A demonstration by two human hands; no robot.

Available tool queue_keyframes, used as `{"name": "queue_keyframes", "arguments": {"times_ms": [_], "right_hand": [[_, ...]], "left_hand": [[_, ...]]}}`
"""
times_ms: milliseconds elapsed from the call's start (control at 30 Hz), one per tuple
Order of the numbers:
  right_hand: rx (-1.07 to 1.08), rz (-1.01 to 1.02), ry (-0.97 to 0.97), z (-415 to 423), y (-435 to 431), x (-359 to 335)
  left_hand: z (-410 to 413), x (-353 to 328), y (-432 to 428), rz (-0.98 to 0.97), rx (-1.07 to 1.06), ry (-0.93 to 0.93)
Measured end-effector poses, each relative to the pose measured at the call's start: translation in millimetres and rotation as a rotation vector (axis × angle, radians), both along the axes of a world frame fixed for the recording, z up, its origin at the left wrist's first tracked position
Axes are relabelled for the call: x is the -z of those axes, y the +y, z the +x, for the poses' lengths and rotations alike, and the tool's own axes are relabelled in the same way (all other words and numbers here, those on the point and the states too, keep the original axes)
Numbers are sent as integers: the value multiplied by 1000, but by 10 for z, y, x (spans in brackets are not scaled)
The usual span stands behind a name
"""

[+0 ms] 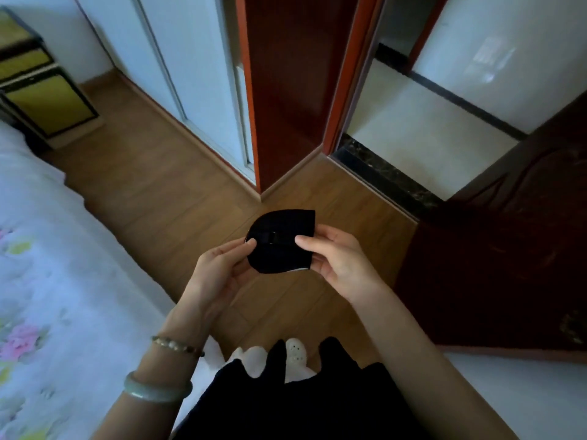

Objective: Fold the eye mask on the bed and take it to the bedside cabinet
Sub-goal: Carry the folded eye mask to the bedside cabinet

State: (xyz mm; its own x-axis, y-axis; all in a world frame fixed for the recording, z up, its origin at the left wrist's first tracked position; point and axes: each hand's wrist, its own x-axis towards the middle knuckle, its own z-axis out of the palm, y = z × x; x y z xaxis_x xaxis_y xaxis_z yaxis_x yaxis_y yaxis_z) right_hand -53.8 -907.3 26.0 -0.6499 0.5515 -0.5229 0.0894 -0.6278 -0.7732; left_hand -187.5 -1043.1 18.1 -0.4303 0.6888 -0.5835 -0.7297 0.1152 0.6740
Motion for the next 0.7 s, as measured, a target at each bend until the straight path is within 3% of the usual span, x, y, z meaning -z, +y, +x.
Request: {"name": "queue_keyframes", "arguments": {"times_ms": [333, 533, 700], "right_hand": [[-410, -27, 4, -1520, 335, 118], [-538, 3, -9, -2555, 390, 158], [-598, 48, -17, -3448, 428, 47]], "left_hand": [[-826, 152, -129, -39, -462, 47], [-1622, 278, -156, -29, -572, 71], [-2433, 198, -141, -83, -581, 237]]}}
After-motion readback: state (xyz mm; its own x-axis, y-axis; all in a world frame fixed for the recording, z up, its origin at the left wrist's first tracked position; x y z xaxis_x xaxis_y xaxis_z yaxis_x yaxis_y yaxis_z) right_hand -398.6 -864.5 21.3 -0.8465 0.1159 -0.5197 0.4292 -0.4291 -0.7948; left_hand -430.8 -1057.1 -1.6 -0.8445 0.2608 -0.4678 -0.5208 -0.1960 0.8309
